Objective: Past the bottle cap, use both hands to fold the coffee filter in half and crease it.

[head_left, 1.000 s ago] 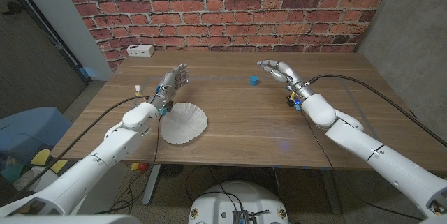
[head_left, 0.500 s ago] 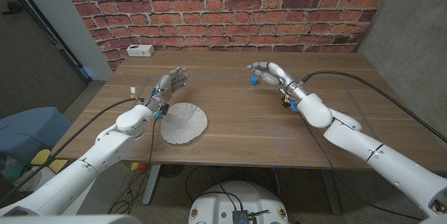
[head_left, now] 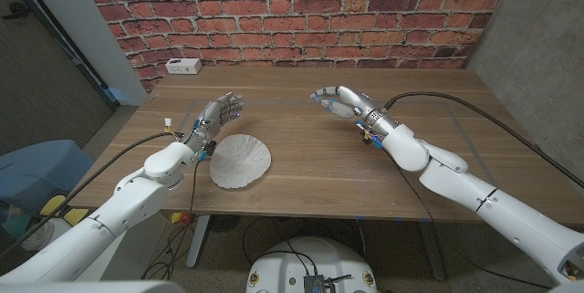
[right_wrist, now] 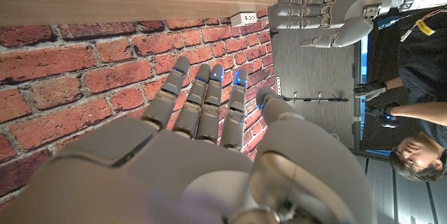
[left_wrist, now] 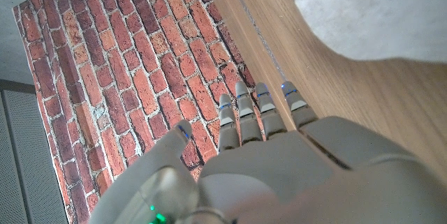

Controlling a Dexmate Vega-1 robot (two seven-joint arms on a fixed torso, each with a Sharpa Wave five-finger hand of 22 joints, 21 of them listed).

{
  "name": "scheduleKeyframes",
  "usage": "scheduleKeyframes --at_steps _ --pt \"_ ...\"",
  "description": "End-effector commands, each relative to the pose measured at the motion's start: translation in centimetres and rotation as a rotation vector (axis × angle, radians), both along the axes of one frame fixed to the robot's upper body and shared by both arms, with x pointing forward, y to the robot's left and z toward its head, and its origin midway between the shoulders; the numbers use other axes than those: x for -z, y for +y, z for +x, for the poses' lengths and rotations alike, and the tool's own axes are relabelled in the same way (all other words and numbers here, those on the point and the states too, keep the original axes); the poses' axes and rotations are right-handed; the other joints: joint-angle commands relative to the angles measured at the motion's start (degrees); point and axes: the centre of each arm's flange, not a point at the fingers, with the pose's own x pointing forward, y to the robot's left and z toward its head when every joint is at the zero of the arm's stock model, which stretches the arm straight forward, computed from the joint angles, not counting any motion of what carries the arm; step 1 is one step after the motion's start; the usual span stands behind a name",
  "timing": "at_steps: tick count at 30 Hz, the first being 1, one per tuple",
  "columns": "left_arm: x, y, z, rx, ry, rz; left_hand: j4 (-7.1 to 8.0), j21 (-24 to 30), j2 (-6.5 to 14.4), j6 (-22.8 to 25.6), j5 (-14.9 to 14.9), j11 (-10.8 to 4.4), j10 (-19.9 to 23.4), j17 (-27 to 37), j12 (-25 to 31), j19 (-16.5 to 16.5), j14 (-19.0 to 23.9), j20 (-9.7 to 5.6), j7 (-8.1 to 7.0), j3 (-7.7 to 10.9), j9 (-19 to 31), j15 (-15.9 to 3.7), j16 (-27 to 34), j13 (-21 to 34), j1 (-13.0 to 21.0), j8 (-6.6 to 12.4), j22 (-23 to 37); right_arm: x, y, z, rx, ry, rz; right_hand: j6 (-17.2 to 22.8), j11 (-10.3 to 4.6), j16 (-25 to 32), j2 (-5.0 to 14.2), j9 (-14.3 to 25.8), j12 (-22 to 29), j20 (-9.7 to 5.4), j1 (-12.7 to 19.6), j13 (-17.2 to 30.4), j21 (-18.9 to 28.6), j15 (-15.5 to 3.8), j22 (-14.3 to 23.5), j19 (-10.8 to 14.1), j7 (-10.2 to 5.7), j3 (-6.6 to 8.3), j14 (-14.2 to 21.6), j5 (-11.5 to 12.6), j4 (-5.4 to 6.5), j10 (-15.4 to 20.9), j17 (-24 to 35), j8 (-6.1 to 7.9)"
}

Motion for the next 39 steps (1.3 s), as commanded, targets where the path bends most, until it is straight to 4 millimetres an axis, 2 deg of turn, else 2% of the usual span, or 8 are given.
scheduleKeyframes --at_steps 1,19,28,36,39 --pt "0.8 0.4 -1.6 -0.033 0.010 0.002 0.18 0.4 1.1 1.1 0.0 0.13 0.8 0.2 0.2 0.7 1.0 0.10 0.04 0.65 0.1 0.19 0.3 0.2 0.7 0.33 0.3 0.7 2.0 -1.0 -0.035 -0.050 -0.104 0.9 -0.20 0.6 0.17 0.2 0.5 0.04 0.7 0.1 0.3 -0.21 0.3 0.7 -0.09 0.21 0.7 0.2 0.00 0.5 0.2 0.18" --pt "1.7 1.0 -3.2 -0.067 0.022 0.003 0.67 0.9 1.6 2.8 0.0 0.41 2.3 0.2 0.1 2.2 2.7 -0.05 0.70 1.27 0.2 -0.03 0.3 0.1 0.7 0.14 0.3 3.2 4.9 -1.6 -0.091 -0.070 -0.254 2.7 -0.21 1.6 0.49 0.3 0.5 -0.35 1.4 0.2 0.5 -0.78 0.4 1.7 -0.56 0.58 2.0 0.1 0.04 2.4 0.8 -0.07" --pt "1.7 1.5 -3.6 -0.083 0.030 0.006 0.00 1.0 3.1 3.3 0.3 0.67 2.9 0.0 -0.3 2.4 3.0 0.06 1.06 3.14 0.2 -0.05 -0.2 0.1 2.3 -0.30 0.2 4.2 6.3 -1.5 -0.121 -0.048 -0.299 3.5 -0.45 1.9 0.72 0.3 0.5 -0.62 1.7 0.2 0.6 -1.25 0.4 2.0 -0.69 0.95 2.4 0.1 0.32 3.0 1.1 -0.22" --pt "1.9 1.9 -3.7 -0.087 0.039 0.007 -0.28 1.0 3.3 3.5 0.4 0.62 2.9 0.0 -0.5 2.4 3.3 0.10 1.07 3.84 0.2 -0.02 -0.4 0.1 2.9 -0.48 0.2 5.0 7.5 -1.4 -0.148 -0.030 -0.339 4.0 -0.50 1.9 0.77 0.3 0.4 -0.80 1.7 0.2 0.6 -1.39 0.4 2.1 -0.82 1.17 2.5 0.1 0.72 3.4 1.2 -0.30" --pt "2.0 2.1 -3.8 -0.090 0.037 0.009 -0.33 1.0 3.2 3.6 0.5 0.69 3.0 0.0 -0.5 2.5 3.3 0.11 1.06 4.00 0.2 -0.02 -0.4 0.1 3.0 -0.55 0.2 5.3 7.9 -1.4 -0.153 -0.025 -0.346 4.8 -0.71 2.0 1.25 0.3 0.5 -0.90 2.0 0.2 0.6 -1.51 0.4 2.1 -1.02 1.78 2.7 0.2 1.10 3.9 1.3 -0.25"
